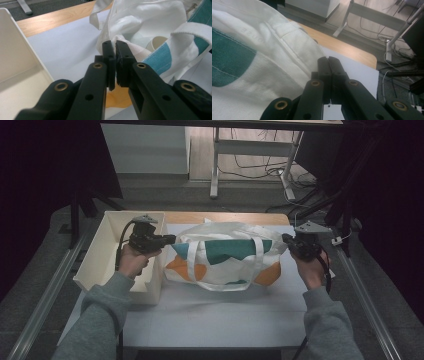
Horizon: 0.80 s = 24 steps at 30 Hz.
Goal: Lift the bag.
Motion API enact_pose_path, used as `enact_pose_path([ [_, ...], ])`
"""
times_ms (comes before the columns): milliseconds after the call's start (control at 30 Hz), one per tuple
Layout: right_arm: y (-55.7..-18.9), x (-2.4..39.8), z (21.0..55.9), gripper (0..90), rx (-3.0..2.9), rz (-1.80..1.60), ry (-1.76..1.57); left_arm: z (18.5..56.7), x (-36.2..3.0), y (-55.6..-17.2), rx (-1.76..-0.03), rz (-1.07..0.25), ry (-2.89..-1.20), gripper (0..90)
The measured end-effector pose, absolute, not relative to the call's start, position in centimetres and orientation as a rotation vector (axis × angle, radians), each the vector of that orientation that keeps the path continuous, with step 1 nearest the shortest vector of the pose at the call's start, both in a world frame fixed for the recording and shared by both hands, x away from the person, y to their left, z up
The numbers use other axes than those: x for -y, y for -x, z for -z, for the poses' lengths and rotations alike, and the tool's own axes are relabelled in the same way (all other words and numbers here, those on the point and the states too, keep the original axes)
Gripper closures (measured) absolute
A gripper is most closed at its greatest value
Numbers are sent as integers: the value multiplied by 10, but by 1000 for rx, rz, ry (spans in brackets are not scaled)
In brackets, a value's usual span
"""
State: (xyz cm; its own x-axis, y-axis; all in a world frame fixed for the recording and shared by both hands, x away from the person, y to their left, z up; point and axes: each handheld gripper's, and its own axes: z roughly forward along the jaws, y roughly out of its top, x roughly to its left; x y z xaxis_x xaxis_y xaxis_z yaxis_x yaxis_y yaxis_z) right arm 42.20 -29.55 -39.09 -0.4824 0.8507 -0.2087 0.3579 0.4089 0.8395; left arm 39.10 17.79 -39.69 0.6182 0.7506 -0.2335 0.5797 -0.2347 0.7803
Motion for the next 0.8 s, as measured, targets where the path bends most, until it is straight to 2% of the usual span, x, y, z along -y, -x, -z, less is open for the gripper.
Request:
enact_pose_path([
  [300, -431, 296, 411, 896, -2065, -970, -1057, 402, -177, -396, -1062, -221, -1951, 864],
  [667, -430, 298, 413, 895, -2066, -986, -1079, 403, -176, -397, -1067, -222, -1946, 863],
  [800, -431, 297, 412, 876, -2059, -1019, -1067, 402, -174, -397, -1065, -247, -1949, 829],
])
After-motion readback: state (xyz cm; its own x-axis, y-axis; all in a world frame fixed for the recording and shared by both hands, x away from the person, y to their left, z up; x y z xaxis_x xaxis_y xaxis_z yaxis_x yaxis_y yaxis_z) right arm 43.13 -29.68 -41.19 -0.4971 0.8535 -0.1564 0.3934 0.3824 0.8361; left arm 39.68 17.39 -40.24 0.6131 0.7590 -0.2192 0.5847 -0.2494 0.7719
